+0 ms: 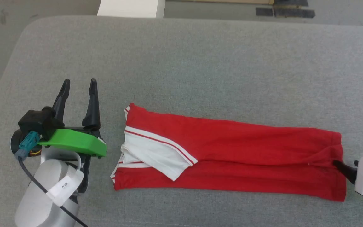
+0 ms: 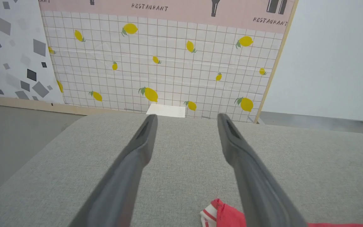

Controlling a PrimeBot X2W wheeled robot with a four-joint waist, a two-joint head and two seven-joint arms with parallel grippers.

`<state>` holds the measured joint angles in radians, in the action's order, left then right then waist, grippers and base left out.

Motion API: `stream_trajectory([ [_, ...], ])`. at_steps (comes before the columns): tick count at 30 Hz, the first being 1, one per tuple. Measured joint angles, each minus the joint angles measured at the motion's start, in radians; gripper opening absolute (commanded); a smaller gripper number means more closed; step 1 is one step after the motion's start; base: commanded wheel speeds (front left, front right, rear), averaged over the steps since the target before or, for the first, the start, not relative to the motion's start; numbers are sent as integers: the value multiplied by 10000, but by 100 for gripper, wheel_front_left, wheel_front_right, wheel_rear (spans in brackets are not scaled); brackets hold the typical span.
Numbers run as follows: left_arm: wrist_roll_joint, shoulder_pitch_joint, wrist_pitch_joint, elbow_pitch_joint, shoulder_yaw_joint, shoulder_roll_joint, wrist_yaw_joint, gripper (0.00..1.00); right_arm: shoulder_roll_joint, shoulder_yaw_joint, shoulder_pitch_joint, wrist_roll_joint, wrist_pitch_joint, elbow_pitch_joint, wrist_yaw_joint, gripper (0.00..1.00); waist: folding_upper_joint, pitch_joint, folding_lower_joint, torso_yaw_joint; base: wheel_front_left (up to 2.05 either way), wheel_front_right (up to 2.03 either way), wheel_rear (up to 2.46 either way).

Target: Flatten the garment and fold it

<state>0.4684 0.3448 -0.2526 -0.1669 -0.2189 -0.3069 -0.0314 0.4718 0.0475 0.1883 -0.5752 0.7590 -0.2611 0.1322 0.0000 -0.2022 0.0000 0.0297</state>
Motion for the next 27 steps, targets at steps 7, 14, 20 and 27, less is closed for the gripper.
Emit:
stream_trajectory([
  [7, -138, 102, -13, -75, 280, 226, 86, 100, 17, -844, 408, -397, -163, -305, -4, 100, 0, -413, 0, 118, 0, 0, 0],
  [14, -219, 93, -44, -96, 539, 345, 213, 100, 186, -1580, 692, -765, -215, -454, -15, 100, 0, -455, 0, 135, 0, 0, 0],
  [20, -474, 75, -44, -138, 654, 462, 316, 100, 345, -1965, 899, -882, -123, -625, -17, 0, 0, -434, 1, 111, 0, 0, 0],
  [27, -593, 35, -44, -127, 815, 579, 403, 100, 345, -1797, 998, -825, -104, -884, 6, 0, 0, -375, 1, 96, 0, 0, 0],
])
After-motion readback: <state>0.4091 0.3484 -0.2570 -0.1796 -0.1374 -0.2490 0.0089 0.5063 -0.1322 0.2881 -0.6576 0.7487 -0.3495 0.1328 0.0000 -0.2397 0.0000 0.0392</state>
